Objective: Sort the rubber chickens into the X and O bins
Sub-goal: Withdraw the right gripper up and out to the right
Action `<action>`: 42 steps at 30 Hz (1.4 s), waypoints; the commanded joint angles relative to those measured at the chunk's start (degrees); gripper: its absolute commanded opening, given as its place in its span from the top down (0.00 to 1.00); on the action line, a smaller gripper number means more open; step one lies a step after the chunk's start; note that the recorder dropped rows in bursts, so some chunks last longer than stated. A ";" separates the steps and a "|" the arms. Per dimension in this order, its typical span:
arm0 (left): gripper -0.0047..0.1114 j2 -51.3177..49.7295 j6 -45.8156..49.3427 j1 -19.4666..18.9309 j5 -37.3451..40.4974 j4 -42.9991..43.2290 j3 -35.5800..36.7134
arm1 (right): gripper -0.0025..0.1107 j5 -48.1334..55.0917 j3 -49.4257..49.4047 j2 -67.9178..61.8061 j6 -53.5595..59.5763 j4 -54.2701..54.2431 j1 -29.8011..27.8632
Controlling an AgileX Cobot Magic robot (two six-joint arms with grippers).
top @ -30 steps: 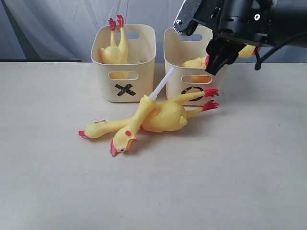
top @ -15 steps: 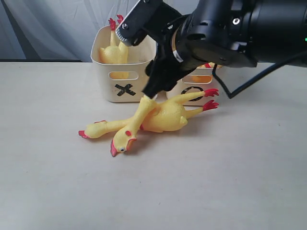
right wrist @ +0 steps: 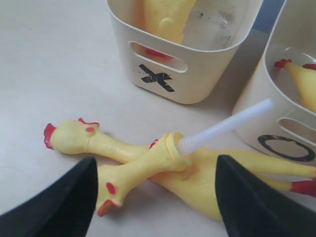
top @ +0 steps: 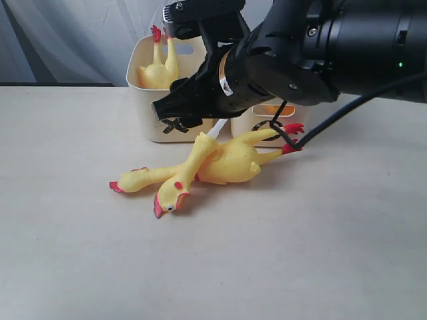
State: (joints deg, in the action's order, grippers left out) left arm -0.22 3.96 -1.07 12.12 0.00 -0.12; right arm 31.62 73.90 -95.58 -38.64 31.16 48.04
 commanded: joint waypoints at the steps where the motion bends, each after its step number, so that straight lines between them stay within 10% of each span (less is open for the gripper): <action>1: 0.96 0.22 -0.30 -0.01 -0.52 0.00 0.12 | 0.41 1.66 0.19 0.01 2.74 -1.38 -0.01; 17: 0.96 0.22 -0.47 -0.01 -1.28 -0.75 0.12 | 0.46 7.21 0.06 1.76 16.03 -6.27 -0.01; 30: 0.96 0.22 -9.93 -0.01 -24.35 -29.86 0.12 | 0.50 16.44 0.06 14.96 18.14 -4.60 -0.01; 37: 0.95 0.22 -12.45 0.11 -7.15 -25.93 -5.74 | 0.50 19.94 0.06 24.24 18.14 -2.74 -0.01; 42: 0.77 -1.93 -11.71 0.11 -2.44 -27.15 -10.95 | 0.50 23.09 0.06 33.11 18.04 -2.74 -0.01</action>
State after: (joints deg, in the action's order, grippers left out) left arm -0.71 -8.10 -1.07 6.69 -26.73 -8.20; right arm 52.93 73.90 -67.09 -20.77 27.91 48.04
